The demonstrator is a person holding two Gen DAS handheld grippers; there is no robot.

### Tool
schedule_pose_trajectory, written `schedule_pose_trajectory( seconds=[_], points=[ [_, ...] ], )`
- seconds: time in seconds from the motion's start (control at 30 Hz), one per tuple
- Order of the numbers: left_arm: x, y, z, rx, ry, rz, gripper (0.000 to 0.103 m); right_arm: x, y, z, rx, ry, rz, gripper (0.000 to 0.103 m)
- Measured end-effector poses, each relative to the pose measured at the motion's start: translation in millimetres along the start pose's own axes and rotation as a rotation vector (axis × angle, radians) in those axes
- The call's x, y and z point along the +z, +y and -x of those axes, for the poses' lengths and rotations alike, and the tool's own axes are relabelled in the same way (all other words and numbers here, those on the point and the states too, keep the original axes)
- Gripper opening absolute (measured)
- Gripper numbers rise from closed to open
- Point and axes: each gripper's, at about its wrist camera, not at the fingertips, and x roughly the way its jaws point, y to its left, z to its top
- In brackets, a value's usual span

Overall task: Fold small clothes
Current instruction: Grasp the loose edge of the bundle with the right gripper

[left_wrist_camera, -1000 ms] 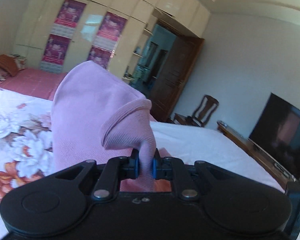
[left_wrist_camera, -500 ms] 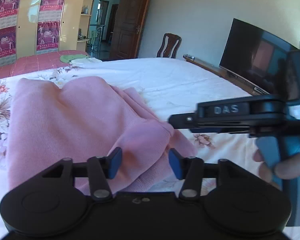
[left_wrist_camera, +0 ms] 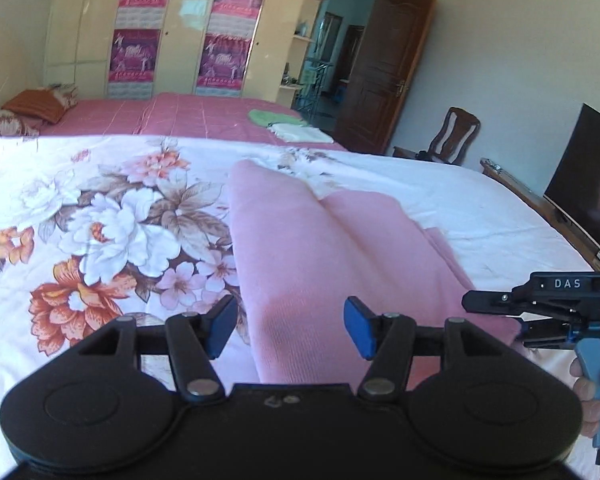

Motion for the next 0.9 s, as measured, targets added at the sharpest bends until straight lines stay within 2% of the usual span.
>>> schedule_pose_trajectory(
  seconds=[0.17, 0.33, 0.37, 0.4, 0.53, 0.73, 0.83, 0.9],
  points=[
    [1.3, 1.0, -20.8, 0.015, 0.028, 0.034, 0.058, 14.0, -1.3, -19.6, -0.001, 0.029, 0.016, 0.048],
    [-1.0, 1.8, -43.7, 0.016, 0.074, 0.096, 0.066, 23.3, 7.3, -32.6, -0.023, 0.010, 0.107, 0.047],
    [-2.5, 2.1, -46.0, 0.016, 0.076, 0.101, 0.067, 23.6, 10.6, -34.7, -0.035, 0.011, 0.136, 0.035],
    [-3.5, 2.4, -46.4, 0.015, 0.075, 0.105, 0.068, 22.7, 13.9, -35.0, -0.043, 0.016, 0.162, 0.014],
    [-0.9, 1.8, -41.8, 0.014, 0.064, 0.098, 0.068, 14.7, 27.9, -27.4, -0.080, -0.014, 0.284, 0.011],
    [9.2, -7.9, -31.1, -0.003, 0.035, 0.085, 0.065, 16.8, 46.0, 16.1, -0.125, -0.150, 0.423, 0.010],
    [9.7, -19.5, -26.7, -0.035, 0.039, 0.063, 0.065, 18.8, 38.2, 35.5, -0.162, -0.161, 0.431, 0.010],
    [6.3, -27.3, -26.2, -0.031, 0.041, 0.035, 0.066, 15.5, 26.7, 38.1, -0.179, -0.133, 0.421, 0.010]
  ],
)
